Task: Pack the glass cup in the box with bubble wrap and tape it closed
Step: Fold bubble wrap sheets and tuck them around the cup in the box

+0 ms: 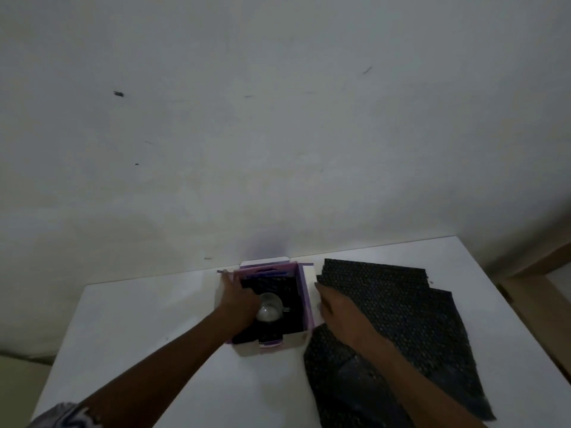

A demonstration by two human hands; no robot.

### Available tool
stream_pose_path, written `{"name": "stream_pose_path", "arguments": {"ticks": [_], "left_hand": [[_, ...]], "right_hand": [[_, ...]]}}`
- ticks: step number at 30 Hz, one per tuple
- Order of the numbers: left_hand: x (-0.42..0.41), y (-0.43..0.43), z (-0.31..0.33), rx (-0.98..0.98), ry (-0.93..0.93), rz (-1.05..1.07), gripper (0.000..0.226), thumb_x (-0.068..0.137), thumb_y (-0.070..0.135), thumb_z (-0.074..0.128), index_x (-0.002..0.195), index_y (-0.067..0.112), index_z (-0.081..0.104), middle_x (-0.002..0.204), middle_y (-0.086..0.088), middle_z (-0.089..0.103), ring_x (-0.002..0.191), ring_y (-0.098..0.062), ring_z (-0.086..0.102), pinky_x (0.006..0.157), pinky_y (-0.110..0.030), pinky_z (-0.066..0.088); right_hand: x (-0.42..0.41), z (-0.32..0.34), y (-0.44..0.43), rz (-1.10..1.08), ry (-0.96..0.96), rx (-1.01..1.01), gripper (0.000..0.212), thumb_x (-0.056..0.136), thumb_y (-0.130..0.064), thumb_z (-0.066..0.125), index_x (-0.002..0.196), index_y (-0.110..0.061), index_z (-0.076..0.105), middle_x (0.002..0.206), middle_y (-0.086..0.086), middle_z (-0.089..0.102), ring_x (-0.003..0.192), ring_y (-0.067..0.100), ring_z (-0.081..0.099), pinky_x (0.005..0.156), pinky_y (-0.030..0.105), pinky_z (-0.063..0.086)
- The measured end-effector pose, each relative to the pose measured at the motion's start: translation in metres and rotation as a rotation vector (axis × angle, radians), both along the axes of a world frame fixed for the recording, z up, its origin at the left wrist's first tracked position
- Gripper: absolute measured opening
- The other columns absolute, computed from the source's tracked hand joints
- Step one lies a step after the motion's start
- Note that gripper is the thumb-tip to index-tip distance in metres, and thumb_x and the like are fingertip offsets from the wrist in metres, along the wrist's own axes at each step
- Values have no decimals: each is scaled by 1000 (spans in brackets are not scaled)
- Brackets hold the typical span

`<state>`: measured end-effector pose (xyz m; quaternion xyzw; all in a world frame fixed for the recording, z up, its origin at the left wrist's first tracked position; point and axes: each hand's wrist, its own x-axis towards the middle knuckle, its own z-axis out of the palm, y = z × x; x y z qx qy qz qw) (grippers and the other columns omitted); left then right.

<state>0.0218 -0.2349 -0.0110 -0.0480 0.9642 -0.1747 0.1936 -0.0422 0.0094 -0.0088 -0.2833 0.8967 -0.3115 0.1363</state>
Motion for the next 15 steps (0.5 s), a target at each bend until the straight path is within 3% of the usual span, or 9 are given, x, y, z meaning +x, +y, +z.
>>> {"name": "stream_pose_path", "arguments": {"ticks": [2,3,5,6,8,9,12,15], "left_hand": [[-7,34,37,140,179,-82,28,81,20,58,108,19,64,107,-5,68,109,-34,55,96,-49,38],[-7,55,49,251,342,-159,26,76,17,60,102,19,65,98,-5,69,96,-31,61,83,-42,46],[-5,102,42,471,503,-329,14,73,17,59,87,19,63,81,-3,66,75,-27,62,63,-36,48],[-1,126,34,595,496,-367,12,76,20,53,84,18,61,80,-4,64,73,-26,61,59,-34,48],[10,175,7,755,270,-300,25,85,22,41,95,13,62,94,-11,63,86,-30,61,67,-37,48],[17,194,-10,736,103,-238,30,89,24,42,109,11,60,108,-15,61,100,-33,58,76,-40,47],[39,221,-48,655,-338,-92,72,89,35,59,148,13,24,147,-17,31,132,-37,31,105,-49,32],[55,229,-66,562,-379,-62,86,87,31,62,152,17,8,151,-16,22,137,-35,24,110,-50,24]], "right_hand": [[0,-10,37,-24,46,73,33,94,-20,51,126,-16,57,120,3,62,106,14,58,104,23,37],[2,-16,56,-20,2,121,31,93,-23,50,122,-18,60,119,3,64,105,14,59,102,24,39],[6,-29,97,-9,-50,255,33,89,-28,50,119,-20,61,119,7,64,107,20,59,99,27,41],[11,-36,118,4,-68,364,38,87,-31,54,123,-19,58,123,9,61,111,24,56,99,29,41],[25,-54,160,21,-88,572,62,79,-46,61,134,-22,45,135,7,51,120,26,48,103,38,38],[34,-61,177,48,-96,638,73,75,-54,61,137,-24,40,139,5,46,124,27,43,106,41,35],[60,-76,209,141,-108,709,73,76,-60,56,139,-25,39,145,2,39,132,27,34,110,44,24],[78,-82,220,182,-49,645,77,73,-78,43,130,-28,51,139,0,47,131,26,36,108,50,26]]}}
